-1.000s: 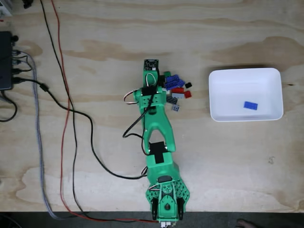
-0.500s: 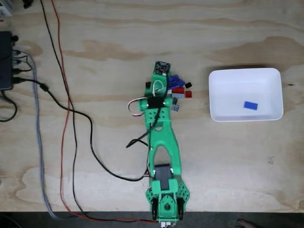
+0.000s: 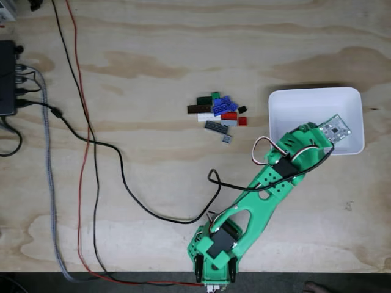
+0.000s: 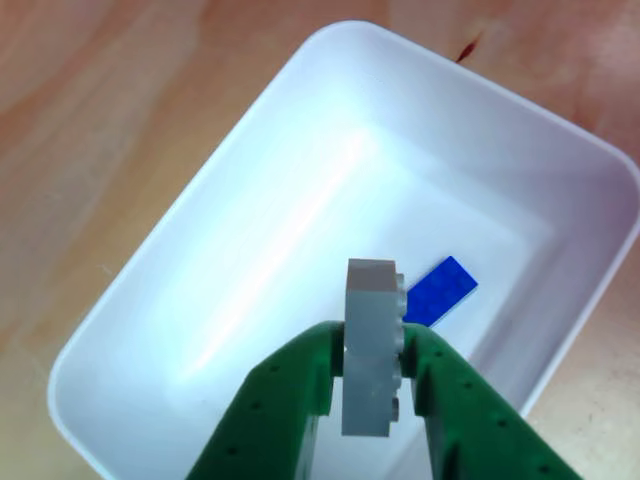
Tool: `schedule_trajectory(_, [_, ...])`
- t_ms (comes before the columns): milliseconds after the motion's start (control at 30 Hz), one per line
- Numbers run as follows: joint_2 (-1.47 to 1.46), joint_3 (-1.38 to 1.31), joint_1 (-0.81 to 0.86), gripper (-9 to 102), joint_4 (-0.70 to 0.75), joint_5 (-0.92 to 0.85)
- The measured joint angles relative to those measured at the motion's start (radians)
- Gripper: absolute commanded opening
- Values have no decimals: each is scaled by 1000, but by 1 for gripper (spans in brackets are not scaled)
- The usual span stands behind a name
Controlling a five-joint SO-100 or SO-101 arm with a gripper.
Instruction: Put all lego bricks in the bin.
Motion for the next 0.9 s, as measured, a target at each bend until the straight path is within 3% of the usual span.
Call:
schedule_trajectory(167, [-25,-2,23,43,0,34])
schedule_trajectory(333, [37,-6,-61,37,77,87])
schedule_trajectory(500, [308,-5,-379,27,371,43])
schedule_trajectory(633, [403,152,-637,22,571,-34])
schedule_trajectory(767, [321,318,-658,22,561,-106])
schedule_trajectory(900, [129,373,-600,23,425,-181])
